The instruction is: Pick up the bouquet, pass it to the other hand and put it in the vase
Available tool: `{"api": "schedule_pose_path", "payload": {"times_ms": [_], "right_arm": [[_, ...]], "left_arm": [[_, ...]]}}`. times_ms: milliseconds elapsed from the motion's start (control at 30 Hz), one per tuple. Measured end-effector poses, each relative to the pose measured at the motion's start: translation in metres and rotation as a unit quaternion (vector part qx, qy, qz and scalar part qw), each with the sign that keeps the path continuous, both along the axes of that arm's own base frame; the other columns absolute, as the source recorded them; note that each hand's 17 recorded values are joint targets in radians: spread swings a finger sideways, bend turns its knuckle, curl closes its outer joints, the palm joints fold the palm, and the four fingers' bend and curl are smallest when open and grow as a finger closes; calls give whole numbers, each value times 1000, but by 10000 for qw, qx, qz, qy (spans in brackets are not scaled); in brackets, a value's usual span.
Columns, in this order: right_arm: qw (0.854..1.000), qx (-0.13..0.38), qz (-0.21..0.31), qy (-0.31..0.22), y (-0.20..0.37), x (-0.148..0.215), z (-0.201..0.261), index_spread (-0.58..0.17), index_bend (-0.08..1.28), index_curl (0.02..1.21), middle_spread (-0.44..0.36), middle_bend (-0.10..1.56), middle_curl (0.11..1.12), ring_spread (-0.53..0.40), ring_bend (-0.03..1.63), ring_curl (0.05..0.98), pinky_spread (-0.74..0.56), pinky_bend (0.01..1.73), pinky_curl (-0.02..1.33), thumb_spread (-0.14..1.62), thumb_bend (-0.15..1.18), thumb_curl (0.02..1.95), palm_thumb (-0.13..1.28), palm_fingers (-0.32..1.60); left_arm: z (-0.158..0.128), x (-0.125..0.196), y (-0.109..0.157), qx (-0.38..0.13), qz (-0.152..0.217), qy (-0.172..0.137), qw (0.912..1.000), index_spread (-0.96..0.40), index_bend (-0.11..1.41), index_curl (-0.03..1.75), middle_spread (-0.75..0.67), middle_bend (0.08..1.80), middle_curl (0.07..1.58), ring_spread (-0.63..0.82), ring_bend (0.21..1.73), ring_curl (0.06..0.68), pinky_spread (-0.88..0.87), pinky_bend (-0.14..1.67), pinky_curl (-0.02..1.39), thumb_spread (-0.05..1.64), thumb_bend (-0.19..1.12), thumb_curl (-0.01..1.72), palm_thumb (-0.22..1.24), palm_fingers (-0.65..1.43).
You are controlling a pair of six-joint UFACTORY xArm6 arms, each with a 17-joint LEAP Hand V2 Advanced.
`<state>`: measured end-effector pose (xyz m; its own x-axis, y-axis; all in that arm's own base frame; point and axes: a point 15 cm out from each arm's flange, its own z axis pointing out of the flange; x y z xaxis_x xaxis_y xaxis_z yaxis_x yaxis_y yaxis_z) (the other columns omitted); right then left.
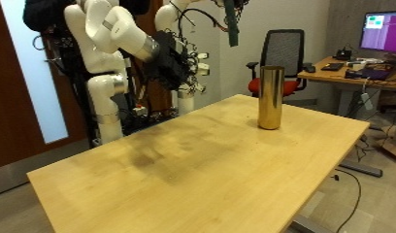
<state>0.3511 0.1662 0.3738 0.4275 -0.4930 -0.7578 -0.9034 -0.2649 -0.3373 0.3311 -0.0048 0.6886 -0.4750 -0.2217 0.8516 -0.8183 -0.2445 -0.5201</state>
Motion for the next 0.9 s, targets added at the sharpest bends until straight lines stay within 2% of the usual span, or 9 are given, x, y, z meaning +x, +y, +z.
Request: {"api": "schedule_pose_path", "payload": {"times_ms": [133, 367, 667, 900], "right_arm": [[10000, -10, 34, 10, 4, -1, 2, -280, 150, 232, 216, 188, 303, 246, 464, 234, 478, 580, 361, 930, -30, 397, 620, -17], [10000, -13, 53, 23, 6, -2, 2, -280, 152, 239, 216, 189, 299, 250, 443, 236, 474, 580, 341, 933, -29, 395, 629, -12], [10000, -12, 71, 51, 8, -3, 1, -280, 156, 246, 208, 191, 302, 250, 437, 242, 472, 577, 321, 936, -30, 398, 636, 0], [9999, -11, 105, 56, 10, -4, 1, -291, 156, 251, 206, 192, 306, 248, 432, 244, 473, 576, 309, 938, -26, 403, 649, 3]], "left_arm": [[13, 4, 12, -12, 139, -74, 9999, -843, 368, 1384, -522, 1147, 1059, -394, 1524, 605, -543, 1231, 761, 165, -19, 927, 1157, 946], [5, 13, 39, -15, 377, -45, 9993, -813, 316, 1472, -517, 1140, 1053, -396, 1511, 605, -547, 1213, 768, 169, -18, 942, 1154, 961], [-29, 45, 73, -73, 613, 210, 9979, -752, 259, 1552, -517, 1119, 1051, -394, 1492, 605, -557, 1191, 782, 163, -18, 963, 1156, 983], [-53, 62, 80, -9, 655, 390, 9971, -703, 219, 1596, -521, 1104, 1054, -396, 1481, 605, -554, 1171, 795, 174, -17, 975, 1160, 995]]}}
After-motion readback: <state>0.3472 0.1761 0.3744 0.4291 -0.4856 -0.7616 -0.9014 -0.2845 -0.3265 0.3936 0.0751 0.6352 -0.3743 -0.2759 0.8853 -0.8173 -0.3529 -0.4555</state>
